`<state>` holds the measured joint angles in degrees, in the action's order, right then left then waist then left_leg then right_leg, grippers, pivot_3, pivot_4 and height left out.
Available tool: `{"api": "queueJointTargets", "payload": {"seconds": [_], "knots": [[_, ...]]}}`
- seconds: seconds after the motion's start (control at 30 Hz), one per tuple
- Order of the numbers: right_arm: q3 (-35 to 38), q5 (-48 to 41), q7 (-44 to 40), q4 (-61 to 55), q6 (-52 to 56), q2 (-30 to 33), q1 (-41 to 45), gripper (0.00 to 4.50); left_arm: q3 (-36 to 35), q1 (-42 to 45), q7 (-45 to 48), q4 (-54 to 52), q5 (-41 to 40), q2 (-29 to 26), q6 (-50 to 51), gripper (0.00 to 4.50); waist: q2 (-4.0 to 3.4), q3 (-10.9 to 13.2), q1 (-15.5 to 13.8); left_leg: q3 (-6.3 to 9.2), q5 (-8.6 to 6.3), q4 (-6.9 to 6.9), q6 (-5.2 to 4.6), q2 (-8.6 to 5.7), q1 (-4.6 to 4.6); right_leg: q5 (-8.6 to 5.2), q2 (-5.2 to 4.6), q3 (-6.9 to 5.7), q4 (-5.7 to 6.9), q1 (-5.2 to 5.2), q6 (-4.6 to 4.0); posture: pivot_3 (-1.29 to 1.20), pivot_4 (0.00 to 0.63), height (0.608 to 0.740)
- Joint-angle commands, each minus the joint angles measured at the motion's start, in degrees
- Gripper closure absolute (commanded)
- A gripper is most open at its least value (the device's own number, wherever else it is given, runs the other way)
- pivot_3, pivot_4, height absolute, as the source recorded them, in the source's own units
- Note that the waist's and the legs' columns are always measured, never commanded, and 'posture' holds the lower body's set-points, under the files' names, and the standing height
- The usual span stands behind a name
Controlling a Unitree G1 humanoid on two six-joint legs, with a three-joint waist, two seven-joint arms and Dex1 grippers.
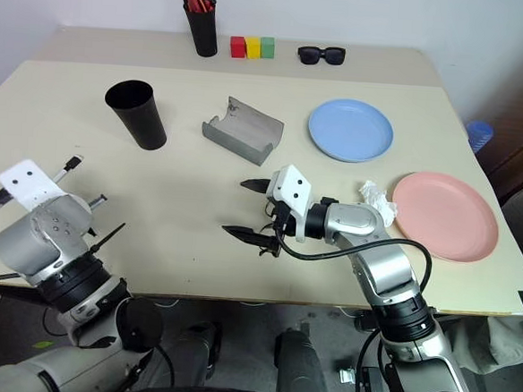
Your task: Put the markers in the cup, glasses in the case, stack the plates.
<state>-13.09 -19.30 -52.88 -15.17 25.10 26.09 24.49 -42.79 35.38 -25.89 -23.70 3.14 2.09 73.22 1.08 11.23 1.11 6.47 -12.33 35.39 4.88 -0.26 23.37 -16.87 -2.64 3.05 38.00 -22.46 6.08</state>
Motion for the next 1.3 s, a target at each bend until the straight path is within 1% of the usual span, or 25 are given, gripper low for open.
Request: {"api": "queueJointTargets", "payload": {"seconds": [0.03, 0.13, 0.23, 0.3, 0.37, 0.43, 0.5, 0.6, 0.67, 0.93, 1.17, 1.23, 1.27, 1.3], "knots": [[0.3, -0.5, 0.3, -2.2, -0.3, -0.2, 0.7, 0.0, 6.1, 0.2, 3.2, -2.4, 0.2, -5.1, -11.3, 4.48, 0.01, 0.0, 0.0, 0.0, 0.0, 0.0, 0.0, 0.0, 0.0, 0.0, 0.0, 0.0, 0.0, 0.0, 0.0, 0.0, 0.15, 0.74], [0.4, -0.6, 0.8, -1.8, -0.4, -0.9, 1.8, 0.0, 16.2, 0.1, 11.5, -1.5, 0.9, -13.8, -25.8, 4.48, 0.05, 0.0, 0.0, 0.0, 0.02, -0.04, 0.03, 0.0, 0.0, 0.0, 0.0, 0.0, -0.01, -0.02, -0.01, 0.0, 0.15, 0.74], [1.7, -1.2, 2.9, -0.5, -0.8, -3.2, 4.2, 0.0, 23.7, 3.7, 17.1, 4.7, 1.4, -20.0, -35.0, 4.48, 0.05, 0.0, -0.3, 0.0, 0.05, -0.08, 0.09, -0.01, 0.01, 0.01, -0.03, 0.01, -0.01, -0.02, -0.02, 0.0, 0.15, 0.74], [3.5, -1.1, 6.4, 1.6, -1.3, -6.1, 6.7, 0.0, 27.4, 6.2, 18.6, 11.2, 2.6, -22.4, -39.4, 4.48, 0.01, 0.0, -0.3, 0.0, 0.05, -0.07, 0.09, -0.02, 0.0, 0.01, -0.03, 0.0, -0.02, 0.0, -0.02, 0.0, 0.15, 0.74], [5.7, 0.1, 11.8, 5.0, -2.2, -9.4, 10.0, 0.0, 30.5, 9.3, 18.0, 19.4, 4.7, -23.7, -44.5, 4.48, 0.01, 0.0, -0.1, -0.01, 0.06, -0.08, 0.08, -0.02, -0.03, 0.01, -0.02, 0.01, -0.02, 0.01, -0.02, 0.0, 0.15, 0.74], [7.5, 0.8, 15.2, 7.4, -3.1, -11.4, 12.2, 0.0, 31.6, 12.5, 15.8, 26.8, 5.6, -23.5, -49.5, 4.48, 0.02, 0.0, 0.0, 0.0, 0.06, -0.1, 0.08, -0.01, -0.03, 0.01, -0.02, 0.01, 0.03, -0.03, -0.02, 0.0, 0.15, 0.74], [8.7, 0.8, 16.7, 8.5, -3.8, -12.2, 13.3, 0.0, 31.3, 15.2, 14.4, 32.9, 4.7, -22.5, -53.3, 4.48, 0.02, 0.0, 0.0, 0.01, 0.07, -0.13, 0.08, 0.0, 0.04, 0.02, -0.01, 0.01, 0.08, -0.18, -0.04, 0.0, 0.15, 0.74], [9.1, 1.1, 17.5, 8.9, -4.4, -12.2, 13.4, 0.0, 31.5, 17.2, 12.9, 39.4, 4.2, -21.7, -58.8, 4.48, 0.02, 0.0, -0.1, 0.0, 0.07, -0.23, 0.08, 0.0, 0.13, 0.02, -0.03, 0.01, 0.03, -0.28, -0.02, 0.0, 0.15, 0.74], [9.1, 1.2, 17.6, 8.5, -4.6, -11.8, 12.8, 0.0, 30.8, 17.9, 12.4, 42.7, 2.6, -20.4, -63.0, 4.48, 0.02, 0.0, 0.0, -0.03, 0.07, -0.26, 0.08, 0.0, 0.17, 0.01, -0.04, 0.02, 0.03, -0.35, -0.02, 0.0, 0.15, 0.74], [7.6, 1.2, 17.8, 5.2, -4.3, -11.3, 9.5, 0.0, 31.2, 17.7, 10.3, 49.4, 1.8, -18.4, -71.3, 4.48, 0.02, 0.0, 0.1, -0.02, 0.07, -0.21, 0.08, 0.0, 0.18, 0.02, -0.03, 0.02, 0.12, -0.35, -0.02, 0.0, 0.15, 0.74], [6.7, 0.8, 17.6, 4.3, -4.0, -11.8, 8.7, 0.0, 30.5, 17.1, 9.5, 49.8, 0.3, -17.2, -71.3, 4.48, 0.02, 0.0, 0.1, -0.02, 0.07, -0.2, 0.08, -0.01, 0.18, 0.02, -0.02, 0.01, 0.12, -0.35, -0.02, 0.0, 0.15, 0.74], [6.5, 0.7, 17.5, 4.2, -3.9, -11.9, 8.7, 0.0, 30.4, 16.9, 8.8, 49.9, 0.5, -16.9, -71.4, 3.61, 0.02, 0.0, 0.0, -0.02, 0.07, -0.2, 0.08, 0.0, 0.18, 0.02, -0.02, 0.01, 0.12, -0.34, -0.02, 0.0, 0.15, 0.74], [6.5, 0.6, 17.5, 4.2, -4.0, -11.9, 8.7, 0.0, 30.4, 16.9, 8.6, 50.1, 0.6, -16.9, -71.7, 3.25, 0.02, 0.0, 0.0, -0.02, 0.07, -0.2, 0.08, -0.01, 0.18, 0.02, -0.02, 0.01, 0.12, -0.35, -0.02, 0.0, 0.15, 0.74], [6.4, 0.5, 17.3, 4.2, -4.0, -11.9, 8.8, 0.0, 30.6, 16.7, 8.2, 50.2, 0.8, -16.8, -72.0, 2.74, 0.02, 0.0, 0.0, -0.02, 0.07, -0.2, 0.08, -0.01, 0.18, 0.02, -0.02, 0.01, 0.12, -0.34, -0.02, 0.0, 0.15, 0.74]]}}
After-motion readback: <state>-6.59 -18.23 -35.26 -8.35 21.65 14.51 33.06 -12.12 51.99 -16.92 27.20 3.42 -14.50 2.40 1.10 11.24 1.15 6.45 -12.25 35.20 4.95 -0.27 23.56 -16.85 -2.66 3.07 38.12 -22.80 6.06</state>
